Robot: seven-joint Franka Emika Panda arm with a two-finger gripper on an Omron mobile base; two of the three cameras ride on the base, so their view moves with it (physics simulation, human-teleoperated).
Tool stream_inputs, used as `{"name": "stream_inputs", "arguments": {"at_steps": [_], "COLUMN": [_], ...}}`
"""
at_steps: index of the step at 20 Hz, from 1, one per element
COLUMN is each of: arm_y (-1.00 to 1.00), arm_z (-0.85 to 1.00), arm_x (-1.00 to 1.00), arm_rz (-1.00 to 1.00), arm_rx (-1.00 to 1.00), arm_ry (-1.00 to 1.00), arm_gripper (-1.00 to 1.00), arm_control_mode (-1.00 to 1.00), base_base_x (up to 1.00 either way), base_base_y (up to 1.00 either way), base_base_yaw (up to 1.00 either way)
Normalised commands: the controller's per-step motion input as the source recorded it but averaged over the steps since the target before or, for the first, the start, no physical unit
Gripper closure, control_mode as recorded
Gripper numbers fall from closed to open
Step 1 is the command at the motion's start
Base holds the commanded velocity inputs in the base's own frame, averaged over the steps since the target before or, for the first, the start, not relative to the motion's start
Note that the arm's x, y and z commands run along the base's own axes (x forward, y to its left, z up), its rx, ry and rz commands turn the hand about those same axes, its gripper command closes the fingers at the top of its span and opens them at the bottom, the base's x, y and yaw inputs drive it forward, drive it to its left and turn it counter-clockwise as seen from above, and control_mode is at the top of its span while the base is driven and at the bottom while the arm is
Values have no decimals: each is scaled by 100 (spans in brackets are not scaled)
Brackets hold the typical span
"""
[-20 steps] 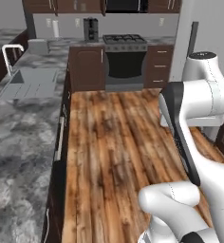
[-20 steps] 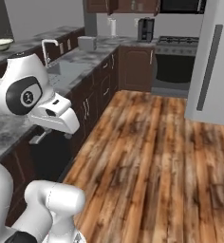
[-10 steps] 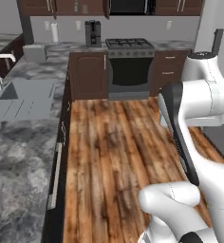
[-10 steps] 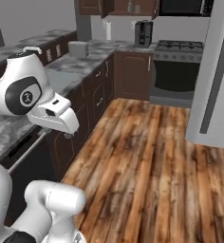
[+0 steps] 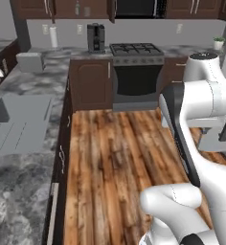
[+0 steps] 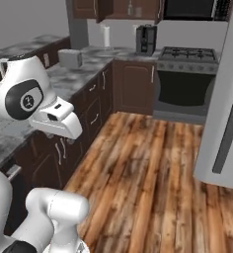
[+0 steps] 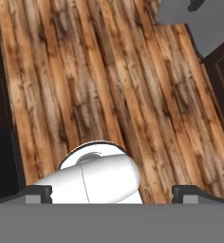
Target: There is a bowl on the dining counter. Grab a lemon wedge from the fridge and place it in the bowl. Then get the liquor bottle and glass cup from the cabinet and place them next to the bowl.
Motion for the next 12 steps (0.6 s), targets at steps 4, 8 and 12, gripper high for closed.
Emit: {"name": "stream_inputs", "arguments": {"at_steps": [4, 8, 12], "arm_y": [0, 0, 0], "arm_z": [0, 0, 0], "arm_x": [0, 0, 0], "arm_rz": [0, 0, 0], "arm_rx": [0, 0, 0], "arm_ry": [0, 0, 0], "arm_gripper": [-100, -100, -100], "arm_control_mode": [100, 100, 100], "base_base_x": [100, 100, 100], "base_base_y": [0, 0, 0], "base_base_yaw": [0, 2, 4]}}
